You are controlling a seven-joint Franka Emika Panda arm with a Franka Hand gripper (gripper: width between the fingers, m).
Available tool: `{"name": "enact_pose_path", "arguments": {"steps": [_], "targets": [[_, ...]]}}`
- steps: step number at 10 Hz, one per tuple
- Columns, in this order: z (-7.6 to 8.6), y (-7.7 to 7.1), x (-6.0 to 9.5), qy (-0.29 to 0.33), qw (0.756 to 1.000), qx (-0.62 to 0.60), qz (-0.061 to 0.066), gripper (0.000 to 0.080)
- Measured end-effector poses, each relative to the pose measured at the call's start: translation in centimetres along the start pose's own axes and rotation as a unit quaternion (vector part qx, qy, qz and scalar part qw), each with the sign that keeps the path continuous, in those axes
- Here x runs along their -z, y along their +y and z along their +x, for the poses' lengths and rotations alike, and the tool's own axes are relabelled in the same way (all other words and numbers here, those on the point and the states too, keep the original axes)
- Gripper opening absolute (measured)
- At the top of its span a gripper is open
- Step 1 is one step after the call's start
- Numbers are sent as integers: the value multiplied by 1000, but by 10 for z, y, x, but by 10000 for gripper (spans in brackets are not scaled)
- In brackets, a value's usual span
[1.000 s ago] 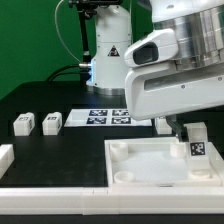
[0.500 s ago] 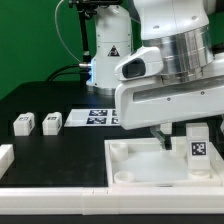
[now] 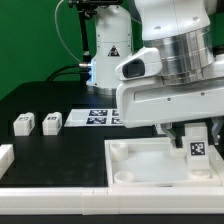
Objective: Assemble one leg
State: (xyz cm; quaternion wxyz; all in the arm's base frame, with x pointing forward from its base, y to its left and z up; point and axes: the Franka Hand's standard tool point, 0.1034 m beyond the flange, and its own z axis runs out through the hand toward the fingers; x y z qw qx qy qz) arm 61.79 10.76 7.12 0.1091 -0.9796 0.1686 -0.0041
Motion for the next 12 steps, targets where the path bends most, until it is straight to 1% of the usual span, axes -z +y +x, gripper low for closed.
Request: {"name": "enact_pose_path", "arguments": {"steps": [1, 3, 4, 5, 6, 7, 8, 9, 10, 12], "targets": [[0, 0, 0, 0, 999, -33, 1, 288], [0, -2, 0, -2, 991, -135, 4, 288], [5, -4, 0, -13, 981, -196, 10, 288], [13, -8, 1, -19, 957, -289, 16, 288], [17, -8, 1, -32, 928, -371, 16, 288], [20, -6, 0, -49, 883, -466, 21, 288], [22, -5, 1, -60, 851, -521, 23, 290], [19, -8, 0, -62, 817, -573, 16, 290], [16, -13, -2, -62, 820, -568, 15, 290], [15, -14, -3, -59, 844, -534, 17, 304]]}}
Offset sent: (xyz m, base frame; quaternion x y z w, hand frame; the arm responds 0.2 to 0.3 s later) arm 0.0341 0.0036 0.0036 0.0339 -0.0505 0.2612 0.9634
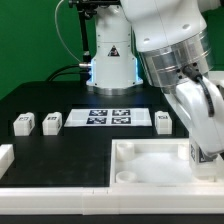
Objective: Assemble one leg
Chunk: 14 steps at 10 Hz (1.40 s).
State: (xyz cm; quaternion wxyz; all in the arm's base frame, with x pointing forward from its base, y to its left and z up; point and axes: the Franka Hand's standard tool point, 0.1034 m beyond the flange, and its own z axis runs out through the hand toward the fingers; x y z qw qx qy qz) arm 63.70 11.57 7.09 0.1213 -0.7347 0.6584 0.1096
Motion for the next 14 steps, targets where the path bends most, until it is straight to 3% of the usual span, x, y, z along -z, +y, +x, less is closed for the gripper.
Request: {"name": "enact_pose_path", "arguments": {"steps": [2, 3, 7, 8, 9, 11, 12, 14], "targets": [[-18, 6, -13, 10, 993, 120, 13, 610], [-23, 10, -15, 14, 977, 213, 2, 637], [-17, 10, -14, 18, 901, 434, -4, 649], [-6, 14, -12, 17, 866, 499, -11, 649], [0, 16, -12, 19, 852, 522, -14, 649], [3, 16, -12, 26, 773, 634, -30, 649], [4, 16, -13, 26, 752, 658, -33, 649], [2, 14, -13, 34, 763, 645, -28, 649]]}}
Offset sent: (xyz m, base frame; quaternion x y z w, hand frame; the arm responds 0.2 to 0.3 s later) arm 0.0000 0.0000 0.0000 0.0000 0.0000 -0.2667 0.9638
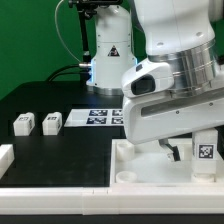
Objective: Assemble one leg
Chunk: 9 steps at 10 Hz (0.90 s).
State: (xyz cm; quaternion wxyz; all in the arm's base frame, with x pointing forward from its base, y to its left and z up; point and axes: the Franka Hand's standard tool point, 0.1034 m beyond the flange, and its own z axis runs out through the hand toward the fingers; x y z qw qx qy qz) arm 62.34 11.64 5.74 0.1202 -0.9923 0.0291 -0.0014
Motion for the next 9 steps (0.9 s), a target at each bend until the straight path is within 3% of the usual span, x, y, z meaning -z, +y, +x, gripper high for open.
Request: {"name": "enact_pose_path", "arguments": {"steps": [2, 3, 4, 5, 6, 8, 9], "targets": [[0, 0, 0, 0, 999, -36, 1, 622], [0, -1, 0, 0, 995, -96, 2, 438], [0, -1, 0, 0, 990, -141, 3, 438], [3, 1, 2, 5, 980, -199, 3, 281], [3, 0, 2, 6, 968, -251, 5, 280], [8, -1, 1, -7, 927, -376, 10, 278], [11, -1, 0, -15, 876, -482, 19, 278]]}}
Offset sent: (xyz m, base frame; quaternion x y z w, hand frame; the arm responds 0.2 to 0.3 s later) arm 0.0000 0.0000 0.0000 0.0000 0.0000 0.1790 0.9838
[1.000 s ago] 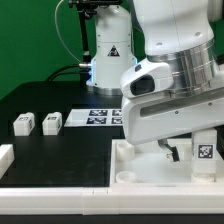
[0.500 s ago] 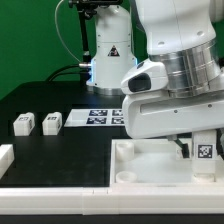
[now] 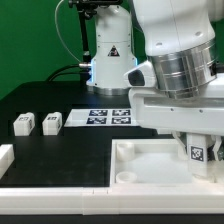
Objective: Assemble one leg
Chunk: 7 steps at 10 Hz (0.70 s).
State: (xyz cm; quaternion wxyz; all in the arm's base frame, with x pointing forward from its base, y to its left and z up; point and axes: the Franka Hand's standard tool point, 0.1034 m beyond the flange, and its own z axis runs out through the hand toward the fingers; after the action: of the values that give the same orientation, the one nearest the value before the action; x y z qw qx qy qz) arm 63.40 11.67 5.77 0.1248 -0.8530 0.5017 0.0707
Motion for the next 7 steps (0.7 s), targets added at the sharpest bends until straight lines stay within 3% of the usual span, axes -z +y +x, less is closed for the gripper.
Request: {"name": "enact_pose_path", "arguments": {"steps": [2, 5, 6, 7], "targets": [[0, -3, 1, -13, 983, -185, 8, 278], [1, -4, 1, -15, 976, -218, 9, 275], [0, -4, 1, -15, 978, -206, 9, 454], [1, -3, 1, -14, 982, -188, 9, 454]]}}
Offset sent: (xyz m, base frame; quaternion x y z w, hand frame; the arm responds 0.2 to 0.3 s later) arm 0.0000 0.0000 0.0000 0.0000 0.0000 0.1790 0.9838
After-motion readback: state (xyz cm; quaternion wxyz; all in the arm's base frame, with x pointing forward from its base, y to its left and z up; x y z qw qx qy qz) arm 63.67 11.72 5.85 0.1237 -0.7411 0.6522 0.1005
